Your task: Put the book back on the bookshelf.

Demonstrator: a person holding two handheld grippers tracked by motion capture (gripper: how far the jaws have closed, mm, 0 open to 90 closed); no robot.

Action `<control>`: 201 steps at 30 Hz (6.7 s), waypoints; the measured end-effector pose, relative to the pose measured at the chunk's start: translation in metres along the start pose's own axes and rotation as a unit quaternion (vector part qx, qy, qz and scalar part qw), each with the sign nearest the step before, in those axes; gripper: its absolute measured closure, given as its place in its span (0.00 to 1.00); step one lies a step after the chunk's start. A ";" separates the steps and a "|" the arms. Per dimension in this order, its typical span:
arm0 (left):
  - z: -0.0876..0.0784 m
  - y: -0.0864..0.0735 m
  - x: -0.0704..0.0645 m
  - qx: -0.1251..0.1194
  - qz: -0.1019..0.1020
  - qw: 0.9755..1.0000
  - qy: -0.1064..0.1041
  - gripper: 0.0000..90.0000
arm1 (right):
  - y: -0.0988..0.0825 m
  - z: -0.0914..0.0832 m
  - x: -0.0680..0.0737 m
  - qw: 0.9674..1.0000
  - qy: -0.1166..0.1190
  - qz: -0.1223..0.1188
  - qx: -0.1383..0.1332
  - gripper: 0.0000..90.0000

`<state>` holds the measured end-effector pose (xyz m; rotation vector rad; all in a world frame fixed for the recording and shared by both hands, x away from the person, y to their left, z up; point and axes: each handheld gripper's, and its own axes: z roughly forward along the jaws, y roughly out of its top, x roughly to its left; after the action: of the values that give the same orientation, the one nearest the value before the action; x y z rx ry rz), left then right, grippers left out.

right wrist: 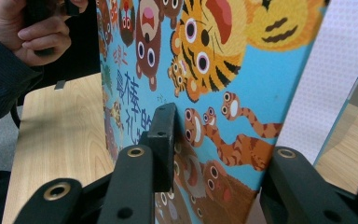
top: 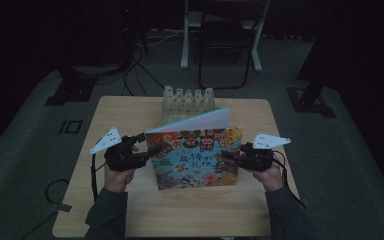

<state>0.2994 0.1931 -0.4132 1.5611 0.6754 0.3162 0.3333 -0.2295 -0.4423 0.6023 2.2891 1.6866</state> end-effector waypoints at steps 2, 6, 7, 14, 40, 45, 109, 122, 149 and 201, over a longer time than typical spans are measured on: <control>0.000 0.000 -0.001 0.001 0.000 1.000 0.001 0.35 | 0.000 0.000 0.000 1.000 -0.001 0.000 -0.001 0.73; 0.000 0.000 -0.003 -0.001 0.003 1.000 0.001 0.37 | -0.001 0.000 -0.002 1.000 -0.001 -0.002 -0.001 0.73; -0.001 0.000 -0.003 -0.002 0.004 1.000 0.001 0.37 | -0.001 0.000 -0.002 1.000 0.000 -0.002 -0.002 0.72; 0.000 0.002 -0.007 -0.002 0.012 1.000 -0.001 0.38 | -0.003 -0.003 -0.003 1.000 -0.001 -0.003 -0.006 0.71; -0.009 -0.008 -0.019 -0.015 0.055 0.998 -0.007 0.54 | -0.013 -0.014 0.006 1.000 0.009 -0.026 -0.012 0.72; -0.008 -0.010 -0.020 -0.014 0.060 0.998 -0.021 0.51 | -0.016 -0.016 0.007 0.999 0.011 -0.027 -0.014 0.72; 0.042 -0.040 -0.039 0.052 0.118 0.990 -0.052 0.29 | -0.053 -0.065 -0.009 0.998 -0.046 0.027 -0.028 0.61; 0.046 -0.047 -0.031 0.036 0.100 0.992 -0.062 0.43 | -0.066 -0.069 -0.011 0.997 -0.053 0.044 -0.030 0.61; 0.054 -0.055 -0.026 0.022 0.093 0.992 -0.078 0.66 | -0.075 -0.072 -0.013 0.996 -0.057 0.055 -0.033 0.61; 0.062 -0.071 -0.030 0.009 0.094 0.990 -0.105 0.79 | -0.100 -0.074 -0.016 0.993 -0.082 0.076 -0.021 0.62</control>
<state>0.2952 0.1240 -0.4838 1.6514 0.3690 0.2813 0.2972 -0.3250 -0.5153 0.8925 2.1355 1.6769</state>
